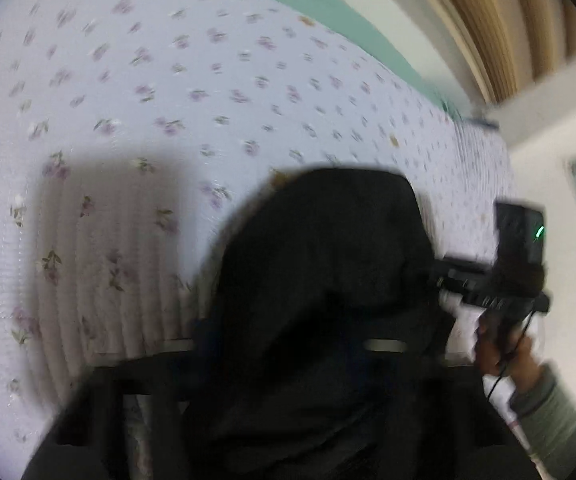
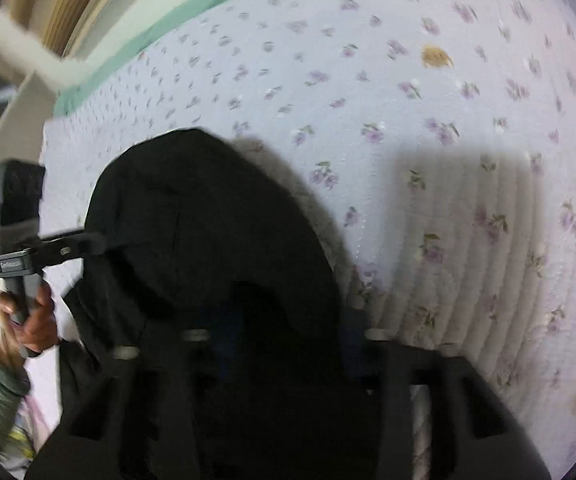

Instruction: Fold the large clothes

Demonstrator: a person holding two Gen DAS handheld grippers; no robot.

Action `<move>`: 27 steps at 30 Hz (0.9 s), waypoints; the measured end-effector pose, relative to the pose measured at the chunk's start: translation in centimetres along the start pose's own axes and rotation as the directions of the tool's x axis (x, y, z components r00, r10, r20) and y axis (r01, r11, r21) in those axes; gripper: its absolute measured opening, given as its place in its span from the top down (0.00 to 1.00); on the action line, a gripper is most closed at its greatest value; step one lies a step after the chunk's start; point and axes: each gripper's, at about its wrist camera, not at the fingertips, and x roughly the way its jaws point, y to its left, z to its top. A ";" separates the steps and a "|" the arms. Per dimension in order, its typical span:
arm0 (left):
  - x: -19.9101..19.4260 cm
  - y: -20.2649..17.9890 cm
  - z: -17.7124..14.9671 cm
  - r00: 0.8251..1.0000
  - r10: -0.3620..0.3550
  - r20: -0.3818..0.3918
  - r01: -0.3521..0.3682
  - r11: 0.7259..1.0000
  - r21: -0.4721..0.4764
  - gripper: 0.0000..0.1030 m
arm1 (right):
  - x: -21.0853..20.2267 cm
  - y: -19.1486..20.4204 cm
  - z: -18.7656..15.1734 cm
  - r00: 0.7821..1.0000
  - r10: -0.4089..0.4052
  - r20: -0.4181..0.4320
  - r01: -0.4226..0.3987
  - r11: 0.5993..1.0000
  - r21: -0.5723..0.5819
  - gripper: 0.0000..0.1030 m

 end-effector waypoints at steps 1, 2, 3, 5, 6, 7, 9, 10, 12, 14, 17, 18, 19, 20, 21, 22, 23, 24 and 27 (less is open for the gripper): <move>-0.8 -0.7 -0.6 1.000 0.013 0.008 -0.014 0.999 0.032 0.77 | -1.0 0.7 -0.4 1.000 -0.002 0.020 0.003 1.000 -0.022 0.78; -1.6 -1.2 -1.0 1.000 0.010 0.019 -0.011 0.999 0.048 0.79 | -2.1 1.3 -0.9 0.999 -0.001 0.041 0.003 0.999 -0.035 0.80; -2.9 -1.8 -1.6 0.999 -0.001 0.037 -0.001 0.998 0.064 0.80 | -3.9 1.7 -1.5 0.998 0.010 0.069 -0.006 0.999 -0.047 0.82; -5.6 -3.2 -2.9 0.997 -0.020 0.073 0.013 0.995 0.099 0.81 | -6.3 3.4 -2.6 0.994 0.010 0.110 -0.002 0.997 -0.075 0.82; -7.1 -4.2 -3.8 0.996 -0.023 0.092 0.012 0.993 0.120 0.81 | -7.9 4.5 -3.5 0.991 0.001 0.130 0.012 0.995 -0.095 0.82; -8.4 -5.1 -4.7 0.994 -0.027 0.107 0.012 0.991 0.135 0.81 | -9.4 5.5 -4.4 0.989 -0.001 0.151 0.018 0.994 -0.109 0.82; -11.2 -7.2 -7.0 0.990 -0.035 0.140 0.011 0.985 0.169 0.81 | -12.3 7.3 -6.4 0.982 -0.005 0.190 0.030 0.991 -0.131 0.82; -12.6 -7.8 -8.0 0.988 -0.038 0.150 0.010 0.983 0.183 0.81 | -13.6 8.2 -7.4 0.978 -0.010 0.208 0.039 0.990 -0.139 0.82; -15.1 -9.6 -10.9 0.984 -0.048 0.171 0.011 0.978 0.209 0.81 | -16.9 9.7 -10.2 0.968 -0.019 0.249 0.057 0.987 -0.149 0.82; -17.2 -11.7 -13.9 0.981 -0.045 0.189 -0.001 0.972 0.236 0.81 | -19.6 11.7 -13.4 0.959 -0.035 0.281 0.084 0.983 -0.163 0.82; -19.5 -14.0 -17.9 0.978 -0.048 0.202 -0.006 0.966 0.257 0.81 | -22.3 13.7 -18.1 0.950 -0.058 0.306 0.115 0.978 -0.172 0.82; -20.1 -14.8 -19.7 0.978 -0.050 0.204 -0.006 0.964 0.264 0.81 | -23.1 14.7 -20.1 0.947 -0.066 0.313 0.124 0.978 -0.170 0.82; -20.4 -15.2 -21.0 0.977 -0.046 0.206 -0.012 0.963 0.271 0.81 | -23.5 15.2 -21.7 0.945 -0.074 0.320 0.133 0.977 -0.167 0.82; -20.6 -15.8 -22.7 0.978 -0.034 0.207 -0.026 0.960 0.280 0.81 | -23.8 15.8 -23.5 0.940 -0.091 0.328 0.152 0.974 -0.166 0.82; -20.5 -16.3 -24.6 0.979 -0.006 0.206 -0.055 0.955 0.290 0.81 | -23.8 16.3 -25.1 0.936 -0.116 0.332 0.180 0.969 -0.169 0.82; -20.1 -16.6 -26.3 0.979 0.025 0.200 -0.085 0.951 0.297 0.81 | -23.3 16.7 -26.6 0.935 -0.137 0.327 0.201 0.965 -0.171 0.82; -19.5 -16.8 -27.5 0.979 0.056 0.194 -0.114 0.947 0.300 0.81 | -22.9 16.9 -28.0 0.935 -0.158 0.318 0.220 0.961 -0.167 0.82; -18.6 -16.9 -29.0 0.977 0.103 0.185 -0.157 0.940 0.303 0.81 | -22.2 17.0 -29.3 0.937 -0.175 0.302 0.232 0.959 -0.161 0.82; -15.5 -16.6 -32.6 0.969 0.199 0.143 -0.236 0.917 0.321 0.81 | -19.4 16.7 -32.6 0.939 -0.224 0.261 0.269 0.952 -0.150 0.82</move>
